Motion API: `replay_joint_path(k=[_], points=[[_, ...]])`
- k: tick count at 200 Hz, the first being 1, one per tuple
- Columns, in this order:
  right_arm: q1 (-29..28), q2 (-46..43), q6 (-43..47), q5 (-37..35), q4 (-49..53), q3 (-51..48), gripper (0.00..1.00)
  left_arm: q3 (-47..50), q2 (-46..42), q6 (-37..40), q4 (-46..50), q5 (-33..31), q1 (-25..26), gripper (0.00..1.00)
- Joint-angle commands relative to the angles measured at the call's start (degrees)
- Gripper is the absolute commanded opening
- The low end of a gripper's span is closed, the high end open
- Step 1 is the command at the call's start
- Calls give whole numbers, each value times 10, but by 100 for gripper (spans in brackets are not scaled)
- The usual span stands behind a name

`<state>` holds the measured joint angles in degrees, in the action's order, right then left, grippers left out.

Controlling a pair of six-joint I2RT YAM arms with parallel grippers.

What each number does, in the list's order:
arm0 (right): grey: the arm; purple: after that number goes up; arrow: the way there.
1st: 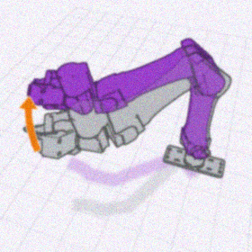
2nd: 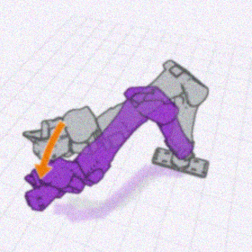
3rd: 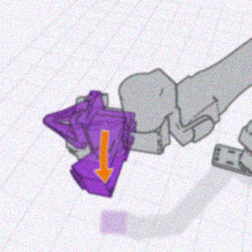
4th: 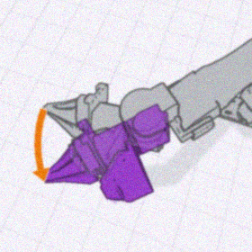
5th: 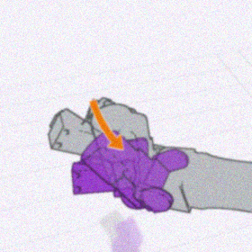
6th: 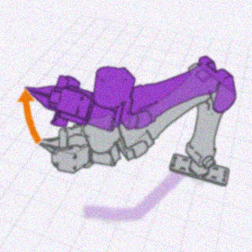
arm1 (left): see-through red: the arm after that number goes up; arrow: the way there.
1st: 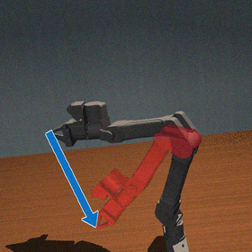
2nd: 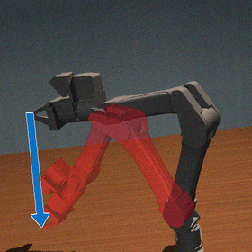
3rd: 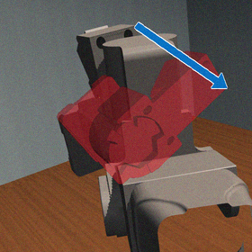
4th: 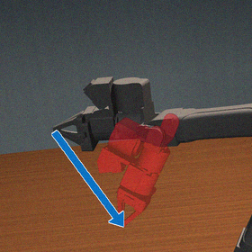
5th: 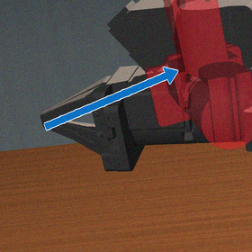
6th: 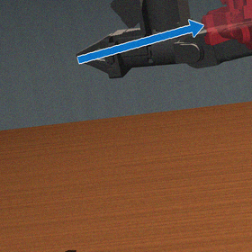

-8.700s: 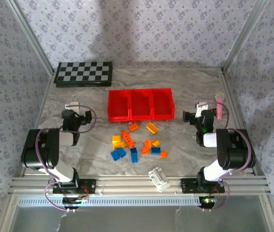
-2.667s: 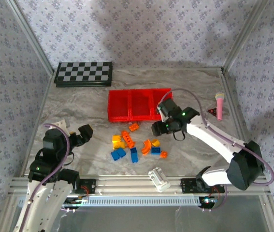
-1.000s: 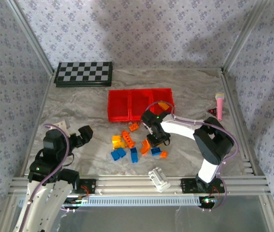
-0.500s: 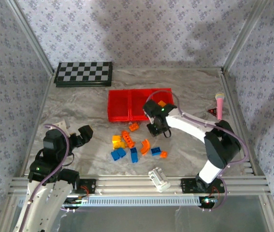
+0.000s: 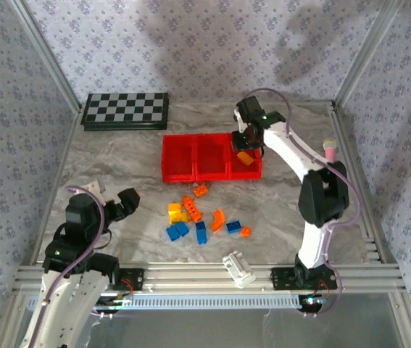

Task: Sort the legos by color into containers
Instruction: Place the lego in the container.

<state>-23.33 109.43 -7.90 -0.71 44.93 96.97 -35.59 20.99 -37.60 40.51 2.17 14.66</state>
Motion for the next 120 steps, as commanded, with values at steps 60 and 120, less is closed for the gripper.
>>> replay_joint_path(k=[60, 120], points=[[22, 71, 14, 41, 11, 26, 46, 5, -5, -1, -12, 10, 4, 100], [22, 39, 10, 60, 3, 15, 53, 0, 13, 3, -7, 25, 5, 100]])
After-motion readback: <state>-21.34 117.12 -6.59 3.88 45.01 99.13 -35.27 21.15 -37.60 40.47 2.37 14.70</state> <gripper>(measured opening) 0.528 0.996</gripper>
